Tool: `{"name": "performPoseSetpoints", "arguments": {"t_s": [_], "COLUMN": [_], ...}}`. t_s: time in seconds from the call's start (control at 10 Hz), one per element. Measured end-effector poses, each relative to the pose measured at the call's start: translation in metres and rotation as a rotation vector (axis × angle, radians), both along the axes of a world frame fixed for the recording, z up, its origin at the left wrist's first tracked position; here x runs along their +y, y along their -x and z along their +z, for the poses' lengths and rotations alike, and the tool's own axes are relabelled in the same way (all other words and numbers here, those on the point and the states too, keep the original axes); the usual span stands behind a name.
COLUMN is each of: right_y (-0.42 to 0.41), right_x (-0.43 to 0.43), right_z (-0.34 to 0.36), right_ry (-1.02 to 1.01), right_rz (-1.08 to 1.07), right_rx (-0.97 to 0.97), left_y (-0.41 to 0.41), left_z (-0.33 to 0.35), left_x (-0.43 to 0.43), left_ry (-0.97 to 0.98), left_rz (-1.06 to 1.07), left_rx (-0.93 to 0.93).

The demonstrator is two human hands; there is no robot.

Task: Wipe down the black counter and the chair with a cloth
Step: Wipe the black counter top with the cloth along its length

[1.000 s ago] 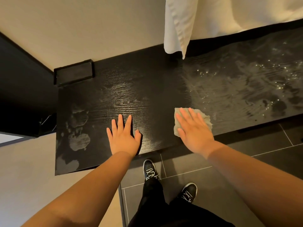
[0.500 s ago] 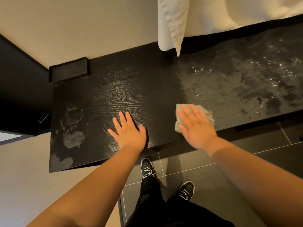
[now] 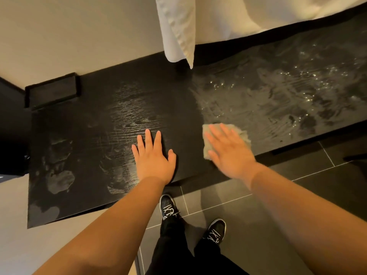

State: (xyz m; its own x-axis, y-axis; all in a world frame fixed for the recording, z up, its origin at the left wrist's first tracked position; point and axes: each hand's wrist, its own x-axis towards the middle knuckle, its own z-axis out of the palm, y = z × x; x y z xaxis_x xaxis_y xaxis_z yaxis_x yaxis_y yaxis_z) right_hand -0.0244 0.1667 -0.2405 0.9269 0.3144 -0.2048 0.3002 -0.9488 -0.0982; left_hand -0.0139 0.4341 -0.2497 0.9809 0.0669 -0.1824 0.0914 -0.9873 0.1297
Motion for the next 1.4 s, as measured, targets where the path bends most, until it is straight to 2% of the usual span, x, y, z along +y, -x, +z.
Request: {"name": "performPoseSetpoints", "arguments": {"t_s": [0.1, 0.2, 0.4, 0.5, 0.6, 0.7, 0.8, 0.9, 1.0, 1.1, 1.2, 1.3, 1.4], "right_y": [-0.012, -0.013, 0.015, 0.0, -0.02, -0.023, -0.004, 0.01, -0.011, -0.041, -0.054, -0.043, -0.023], "right_x": [-0.037, -0.016, 0.05, 0.006, -0.05, -0.035, 0.023, 0.053, 0.021, -0.03, -0.042, 0.006, 0.044], "right_z": [0.004, 0.008, -0.003, -0.006, -0.003, 0.006, 0.008, 0.003, -0.001, -0.005, 0.002, 0.003, -0.003], "right_ry": [0.043, 0.013, -0.121, -0.086, -0.003, 0.003, -0.047, -0.069, -0.085, -0.03, -0.011, -0.056, -0.104], "right_rz": [-0.181, -0.297, 0.059, 0.065, -0.185, -0.311, -0.222, 0.03, 0.161, -0.047, -0.302, -0.307, 0.053], "right_rx": [-0.022, -0.048, -0.013, -0.05, -0.024, -0.032, -0.031, 0.02, -0.011, -0.067, -0.06, -0.064, -0.022], "left_y": [0.0, -0.001, 0.0, 0.0, -0.002, -0.002, -0.002, -0.002, -0.003, -0.002, -0.003, -0.004, -0.002], "left_z": [-0.002, -0.001, 0.002, 0.003, 0.002, 0.001, 0.002, 0.003, 0.003, 0.004, 0.004, 0.005, 0.004], "left_x": [0.0, -0.001, -0.001, -0.001, -0.001, 0.0, 0.0, -0.002, -0.002, -0.002, -0.003, -0.002, -0.003], "left_ry": [-0.004, -0.011, -0.001, 0.008, 0.011, -0.001, 0.002, 0.008, 0.012, 0.0, 0.003, 0.0, 0.004], "left_rz": [-0.002, 0.002, -0.001, 0.004, 0.005, 0.01, 0.009, 0.013, 0.01, 0.013, 0.013, 0.015, 0.014], "left_rx": [-0.015, -0.012, -0.026, -0.025, -0.036, -0.015, -0.016, -0.025, -0.019, -0.02, -0.021, -0.013, -0.025]}}
